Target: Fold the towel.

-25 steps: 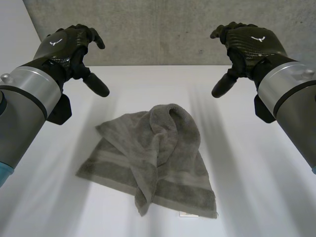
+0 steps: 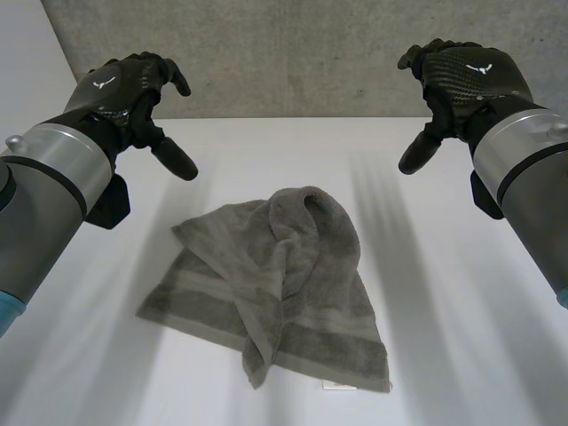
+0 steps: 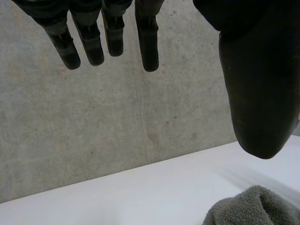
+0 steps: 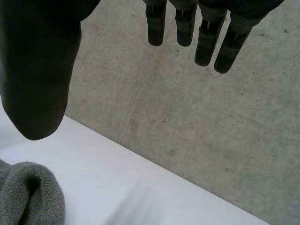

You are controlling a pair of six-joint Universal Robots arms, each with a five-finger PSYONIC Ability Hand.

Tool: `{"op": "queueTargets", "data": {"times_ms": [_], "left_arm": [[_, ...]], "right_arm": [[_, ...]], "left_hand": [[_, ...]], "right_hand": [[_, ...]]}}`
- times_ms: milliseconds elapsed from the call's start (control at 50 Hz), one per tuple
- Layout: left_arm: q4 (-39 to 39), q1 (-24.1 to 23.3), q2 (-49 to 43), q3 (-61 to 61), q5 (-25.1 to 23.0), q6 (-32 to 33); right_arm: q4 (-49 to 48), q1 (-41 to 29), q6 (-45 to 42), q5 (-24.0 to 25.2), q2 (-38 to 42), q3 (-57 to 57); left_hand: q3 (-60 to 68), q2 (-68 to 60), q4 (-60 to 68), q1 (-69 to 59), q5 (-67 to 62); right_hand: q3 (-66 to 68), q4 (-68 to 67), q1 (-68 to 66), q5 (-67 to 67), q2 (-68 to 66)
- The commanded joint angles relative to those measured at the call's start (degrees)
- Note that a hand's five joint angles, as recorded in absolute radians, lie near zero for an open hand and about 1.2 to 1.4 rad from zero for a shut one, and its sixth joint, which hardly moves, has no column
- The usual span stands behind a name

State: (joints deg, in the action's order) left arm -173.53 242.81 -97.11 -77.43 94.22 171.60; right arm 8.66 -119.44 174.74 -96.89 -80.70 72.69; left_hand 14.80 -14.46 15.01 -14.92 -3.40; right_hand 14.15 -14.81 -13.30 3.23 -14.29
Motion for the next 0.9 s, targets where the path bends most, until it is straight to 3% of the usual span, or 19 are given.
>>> {"op": "queueTargets", "data": {"times_ms": [20,180,240,260,300,320,360,520,740,880,900], "left_arm": [[-0.1,-0.1,-0.3,0.0,0.0,0.1],[2.1,0.0,-2.4,0.5,-0.5,2.3],[5.6,-0.1,-3.5,-0.6,-0.2,5.9],[7.5,-0.1,-4.5,-1.7,0.0,7.3],[8.7,-0.1,-5.6,-3.6,0.1,8.7],[9.3,-0.1,-6.4,-6.0,0.0,9.9],[9.5,0.3,-6.9,-8.2,-0.2,10.8],[5.6,2.9,-6.6,-18.5,-0.6,11.8],[-6.5,3.1,-8.6,-27.2,-0.3,15.3],[-12.4,3.0,-11.5,-28.6,-0.2,16.4],[-12.4,3.0,-11.5,-28.6,-0.2,16.4]], "right_arm": [[0.0,-0.4,-1.5,0.6,0.4,-0.1],[1.3,-1.4,-9.9,5.5,3.3,0.3],[4.6,-3.1,-14.5,11.5,4.7,1.2],[4.6,-3.1,-14.5,11.5,4.7,1.2],[7.6,-6.3,-18.4,17.6,6.7,2.4],[7.6,-6.3,-18.4,17.6,6.7,2.4],[7.7,-7.7,-21.3,21.3,8.0,4.3],[0.7,-11.8,-30.3,27.4,13.5,10.6],[-12.1,-15.1,-35.0,28.5,21.2,16.6],[-13.3,-15.7,-35.2,28.3,24.7,16.5],[-13.6,-15.7,-35.2,28.4,25.2,16.2]], "left_hand": [[-3.4,3.1,-3.6,3.5,2.0],[-2.7,2.4,-2.9,2.9,1.3],[-3.9,3.6,-4.1,4.0,2.5],[-4.1,3.7,-4.3,4.2,2.7],[-4.1,3.7,-4.3,4.2,2.7],[-4.1,3.7,-4.3,4.2,2.7],[-4.1,3.7,-4.3,4.2,2.7],[-4.1,3.7,-4.3,4.2,2.7],[-2.2,1.9,-2.4,2.4,0.8],[-1.6,1.2,-1.8,1.7,0.2],[-1.6,1.2,-1.8,1.7,0.2]], "right_hand": [[-4.1,4.8,3.3,-3.2,4.3],[-4.1,4.8,3.3,-3.2,4.3],[-4.1,4.8,3.3,-3.2,4.3],[-4.1,4.8,3.3,-3.2,4.3],[-4.1,4.8,3.3,-3.2,4.3],[-4.1,4.8,3.3,-3.2,4.3],[-4.1,4.8,3.3,-3.2,4.3],[-2.2,2.9,1.4,-1.3,2.4],[14.4,-13.7,-15.2,15.3,-14.3],[21.0,-20.3,-21.8,21.9,-20.9],[26.8,-26.2,-27.7,27.7,-26.7]]}}
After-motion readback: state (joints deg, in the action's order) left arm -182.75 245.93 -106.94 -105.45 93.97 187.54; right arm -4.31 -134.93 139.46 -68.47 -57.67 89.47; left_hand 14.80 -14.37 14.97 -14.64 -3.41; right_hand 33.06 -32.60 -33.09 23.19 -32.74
